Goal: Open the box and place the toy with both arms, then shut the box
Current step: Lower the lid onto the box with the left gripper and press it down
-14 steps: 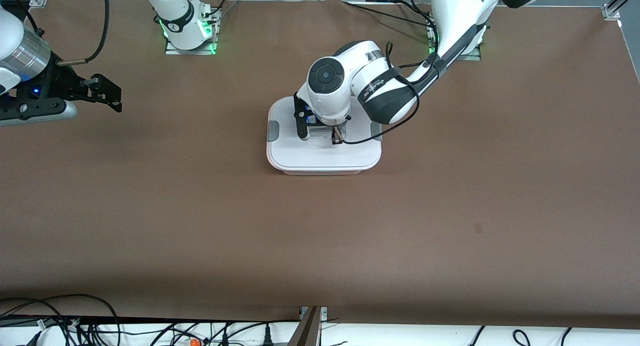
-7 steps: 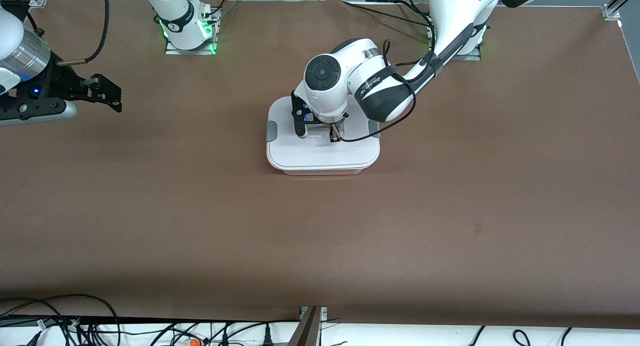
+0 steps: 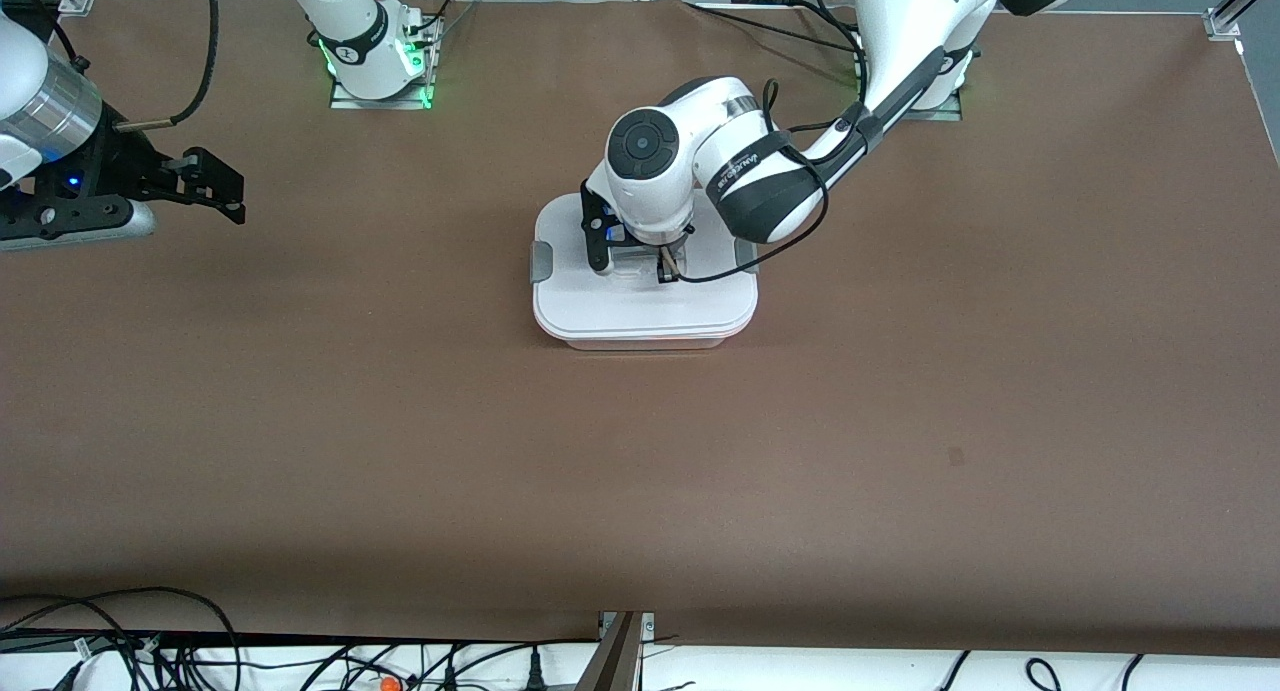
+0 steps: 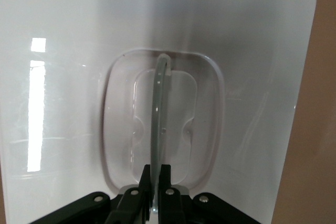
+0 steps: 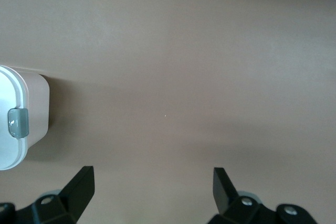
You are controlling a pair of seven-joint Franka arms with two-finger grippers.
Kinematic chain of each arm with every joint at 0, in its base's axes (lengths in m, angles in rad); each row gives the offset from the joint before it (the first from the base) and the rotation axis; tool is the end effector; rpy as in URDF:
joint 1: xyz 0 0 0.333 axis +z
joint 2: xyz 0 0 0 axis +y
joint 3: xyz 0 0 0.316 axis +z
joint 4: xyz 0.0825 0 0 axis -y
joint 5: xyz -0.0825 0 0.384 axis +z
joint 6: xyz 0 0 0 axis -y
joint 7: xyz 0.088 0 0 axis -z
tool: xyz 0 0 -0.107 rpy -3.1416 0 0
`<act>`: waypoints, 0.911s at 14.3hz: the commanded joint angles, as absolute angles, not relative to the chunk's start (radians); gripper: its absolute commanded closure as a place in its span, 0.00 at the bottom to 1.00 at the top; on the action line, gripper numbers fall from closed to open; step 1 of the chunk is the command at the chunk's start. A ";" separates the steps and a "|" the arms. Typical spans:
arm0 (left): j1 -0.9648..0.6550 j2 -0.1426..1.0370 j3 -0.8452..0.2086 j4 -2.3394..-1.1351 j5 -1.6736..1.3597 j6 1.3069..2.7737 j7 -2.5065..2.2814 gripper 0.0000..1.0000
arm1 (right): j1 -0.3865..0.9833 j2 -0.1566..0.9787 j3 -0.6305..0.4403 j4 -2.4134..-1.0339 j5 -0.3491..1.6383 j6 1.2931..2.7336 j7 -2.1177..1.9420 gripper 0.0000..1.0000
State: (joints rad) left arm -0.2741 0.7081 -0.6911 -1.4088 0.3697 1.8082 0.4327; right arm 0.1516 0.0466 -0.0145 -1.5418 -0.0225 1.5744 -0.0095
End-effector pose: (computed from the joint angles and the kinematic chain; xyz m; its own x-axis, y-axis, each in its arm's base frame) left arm 0.4939 -0.4921 0.3392 0.1401 -0.9856 -0.0947 -0.9785 -0.1524 0.1390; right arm 0.5640 0.0756 0.6124 0.9892 0.1461 -0.0142 0.1464 -0.9890 0.0230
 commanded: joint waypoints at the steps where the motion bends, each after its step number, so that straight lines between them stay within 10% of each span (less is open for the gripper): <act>1: -0.270 0.721 -0.681 -1.410 0.380 1.816 0.433 1.00 | 0.144 0.055 -0.006 -1.520 -0.008 1.569 0.002 0.00; 13: -0.268 0.712 -0.681 -1.407 0.417 1.810 0.584 1.00 | 0.146 0.055 -0.006 -1.519 0.005 1.571 0.002 0.00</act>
State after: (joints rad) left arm -0.2735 0.7082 -0.6909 -1.4074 0.3747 1.8098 0.5462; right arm 0.1517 0.0466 -0.0135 -1.5417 -0.0102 1.5761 -0.0094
